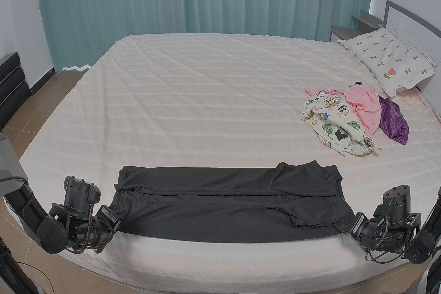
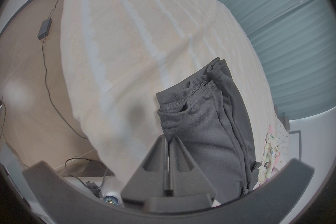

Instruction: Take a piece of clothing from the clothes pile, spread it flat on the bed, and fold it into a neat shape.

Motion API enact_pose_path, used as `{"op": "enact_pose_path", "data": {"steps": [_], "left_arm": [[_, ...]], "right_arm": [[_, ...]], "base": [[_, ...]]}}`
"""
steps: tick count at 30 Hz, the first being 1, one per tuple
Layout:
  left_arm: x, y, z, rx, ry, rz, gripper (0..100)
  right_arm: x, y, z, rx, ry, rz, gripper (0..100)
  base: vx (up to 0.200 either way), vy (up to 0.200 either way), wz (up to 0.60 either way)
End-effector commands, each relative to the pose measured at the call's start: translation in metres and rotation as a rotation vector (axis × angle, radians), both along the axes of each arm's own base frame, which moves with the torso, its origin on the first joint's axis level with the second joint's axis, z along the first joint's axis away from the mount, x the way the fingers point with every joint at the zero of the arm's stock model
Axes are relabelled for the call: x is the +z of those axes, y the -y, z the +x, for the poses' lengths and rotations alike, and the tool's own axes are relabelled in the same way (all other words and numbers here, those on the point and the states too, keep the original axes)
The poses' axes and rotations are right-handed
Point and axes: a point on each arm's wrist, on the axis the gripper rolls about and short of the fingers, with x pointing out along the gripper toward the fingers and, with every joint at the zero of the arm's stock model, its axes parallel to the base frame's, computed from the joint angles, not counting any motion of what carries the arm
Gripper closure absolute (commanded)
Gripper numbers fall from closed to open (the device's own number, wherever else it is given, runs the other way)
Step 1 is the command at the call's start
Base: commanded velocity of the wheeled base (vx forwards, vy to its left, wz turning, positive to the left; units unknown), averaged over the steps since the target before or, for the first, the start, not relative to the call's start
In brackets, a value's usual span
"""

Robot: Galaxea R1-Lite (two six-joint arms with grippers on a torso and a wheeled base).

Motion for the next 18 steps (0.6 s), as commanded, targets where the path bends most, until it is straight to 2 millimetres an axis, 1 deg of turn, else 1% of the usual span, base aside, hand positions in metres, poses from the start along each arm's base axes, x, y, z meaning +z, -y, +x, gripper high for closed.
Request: {"op": "enact_pose_path", "data": {"steps": [1, 2, 5, 10, 14, 15, 16, 18], "left_arm": [[-0.001, -0.002, -0.011, -0.010, -0.019, 0.009, 100], [-0.001, -0.002, -0.011, -0.010, -0.019, 0.009, 100], [-0.006, -0.003, -0.021, -0.030, -0.056, 0.026, 100], [-0.007, -0.004, -0.023, -0.036, -0.064, 0.027, 100], [-0.008, 0.000, -0.027, -0.068, -0.077, 0.018, 100], [-0.008, 0.000, -0.027, -0.071, -0.078, 0.014, 0], [-0.008, 0.000, -0.027, -0.071, -0.078, 0.014, 0], [-0.007, 0.001, -0.026, -0.070, -0.070, 0.012, 0]], "right_arm": [[-0.001, 0.003, -0.005, 0.009, -0.019, -0.021, 100], [-0.001, 0.003, -0.005, 0.009, -0.019, -0.021, 100], [-0.002, 0.007, -0.005, -0.003, -0.031, -0.034, 100], [-0.005, 0.006, -0.007, 0.010, -0.059, -0.048, 100], [-0.007, 0.007, -0.010, 0.025, -0.087, -0.072, 100], [-0.008, 0.006, -0.010, 0.034, -0.092, -0.079, 100], [-0.008, 0.007, -0.010, 0.036, -0.093, -0.080, 0], [-0.006, 0.006, -0.011, 0.047, -0.084, -0.070, 0]], "base": [[0.000, 0.000, 0.00], [0.000, 0.000, 0.00], [0.000, 0.000, 0.00], [0.000, 0.000, 0.00], [0.000, 0.000, 0.00], [0.000, 0.000, 0.00], [0.000, 0.000, 0.00], [0.000, 0.000, 0.00]]}}
